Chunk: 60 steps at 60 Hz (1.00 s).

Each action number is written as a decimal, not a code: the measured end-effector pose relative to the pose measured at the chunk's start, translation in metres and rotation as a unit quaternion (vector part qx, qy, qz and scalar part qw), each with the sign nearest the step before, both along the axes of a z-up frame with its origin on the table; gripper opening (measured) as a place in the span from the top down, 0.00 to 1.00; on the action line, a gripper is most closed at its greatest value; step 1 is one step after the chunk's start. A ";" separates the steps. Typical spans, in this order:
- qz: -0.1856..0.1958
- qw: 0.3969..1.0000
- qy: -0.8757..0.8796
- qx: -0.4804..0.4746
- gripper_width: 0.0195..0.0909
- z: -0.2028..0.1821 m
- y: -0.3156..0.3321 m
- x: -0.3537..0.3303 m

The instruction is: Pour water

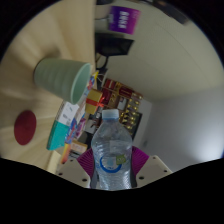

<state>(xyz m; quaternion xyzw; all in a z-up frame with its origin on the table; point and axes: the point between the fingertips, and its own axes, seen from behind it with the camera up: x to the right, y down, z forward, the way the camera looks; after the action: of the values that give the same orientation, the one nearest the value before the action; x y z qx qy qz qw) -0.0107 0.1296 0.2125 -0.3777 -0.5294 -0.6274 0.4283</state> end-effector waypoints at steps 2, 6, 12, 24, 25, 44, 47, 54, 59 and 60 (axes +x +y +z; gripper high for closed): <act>-0.001 0.999 -0.041 -0.002 0.63 0.014 -0.018 0.000; -0.002 0.995 -0.099 -0.001 0.63 0.004 0.012 -0.011; 0.001 0.984 -0.179 -0.005 0.63 0.002 0.016 -0.021; 0.016 0.976 -0.214 -0.023 0.62 -0.021 0.010 -0.032; 0.014 0.976 -0.215 -0.023 0.62 -0.021 0.012 -0.032; 0.061 0.995 0.072 0.042 0.63 0.044 -0.002 -0.028; 0.079 0.969 0.222 0.068 0.63 0.057 -0.024 -0.020; 0.116 0.831 0.543 0.043 0.63 0.050 -0.025 -0.005; 0.148 0.696 0.703 -0.008 0.63 0.006 -0.027 -0.022; 0.159 0.667 0.728 -0.006 0.63 0.002 -0.032 -0.021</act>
<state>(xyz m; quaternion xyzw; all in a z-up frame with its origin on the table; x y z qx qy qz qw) -0.0314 0.0973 0.2141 -0.6271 -0.1053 -0.0722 0.7684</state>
